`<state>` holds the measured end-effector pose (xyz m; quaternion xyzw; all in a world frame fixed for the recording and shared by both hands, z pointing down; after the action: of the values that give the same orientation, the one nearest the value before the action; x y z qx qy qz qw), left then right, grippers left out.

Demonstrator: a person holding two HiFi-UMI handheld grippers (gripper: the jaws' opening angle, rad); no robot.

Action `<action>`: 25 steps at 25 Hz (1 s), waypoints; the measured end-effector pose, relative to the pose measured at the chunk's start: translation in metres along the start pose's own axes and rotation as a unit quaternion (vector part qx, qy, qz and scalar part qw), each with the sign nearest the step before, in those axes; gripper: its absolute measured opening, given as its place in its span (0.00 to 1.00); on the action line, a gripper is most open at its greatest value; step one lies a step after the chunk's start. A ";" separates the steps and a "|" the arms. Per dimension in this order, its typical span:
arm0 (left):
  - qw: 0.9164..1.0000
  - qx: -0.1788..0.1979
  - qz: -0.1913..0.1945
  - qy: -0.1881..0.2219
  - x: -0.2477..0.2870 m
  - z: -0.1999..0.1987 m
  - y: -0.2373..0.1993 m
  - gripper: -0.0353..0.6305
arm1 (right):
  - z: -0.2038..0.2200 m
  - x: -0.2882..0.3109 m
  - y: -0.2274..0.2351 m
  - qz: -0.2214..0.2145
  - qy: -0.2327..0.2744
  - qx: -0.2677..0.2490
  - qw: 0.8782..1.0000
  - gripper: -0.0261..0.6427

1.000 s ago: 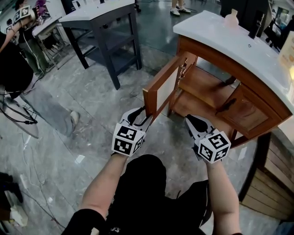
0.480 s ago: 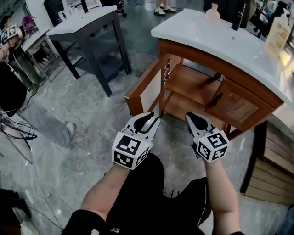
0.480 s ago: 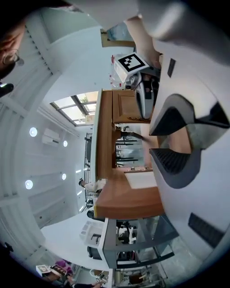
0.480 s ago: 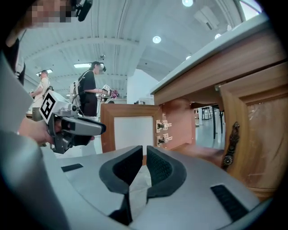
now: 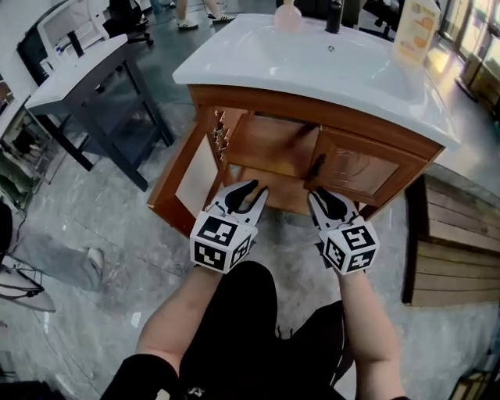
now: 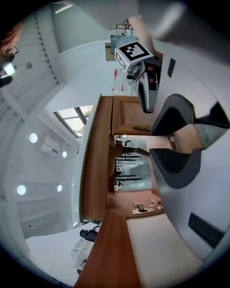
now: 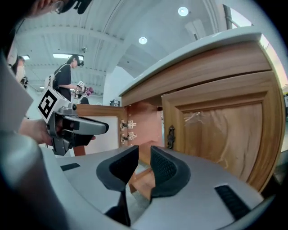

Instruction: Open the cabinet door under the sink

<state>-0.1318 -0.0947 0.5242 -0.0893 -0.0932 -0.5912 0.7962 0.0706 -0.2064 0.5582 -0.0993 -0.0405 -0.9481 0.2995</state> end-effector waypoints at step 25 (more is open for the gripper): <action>0.997 0.002 0.072 -0.012 0.091 0.002 -0.055 0.20 | 0.014 0.071 0.020 0.142 -0.030 0.003 0.989 0.18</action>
<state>-0.1589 -0.1944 0.5514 -0.1011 -0.0969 -0.5311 0.8357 0.0275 -0.2607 0.5878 -0.1313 -0.0380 -0.8925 0.4298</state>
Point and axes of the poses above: the fingertips, and each gripper's own axes: x forward along the fingers, y to its right, z out of its underside, the point moved 10 cm from there along -x, backward along the fingers, and after that the axes turned 8 degrees about z, right-handed, at the moved point
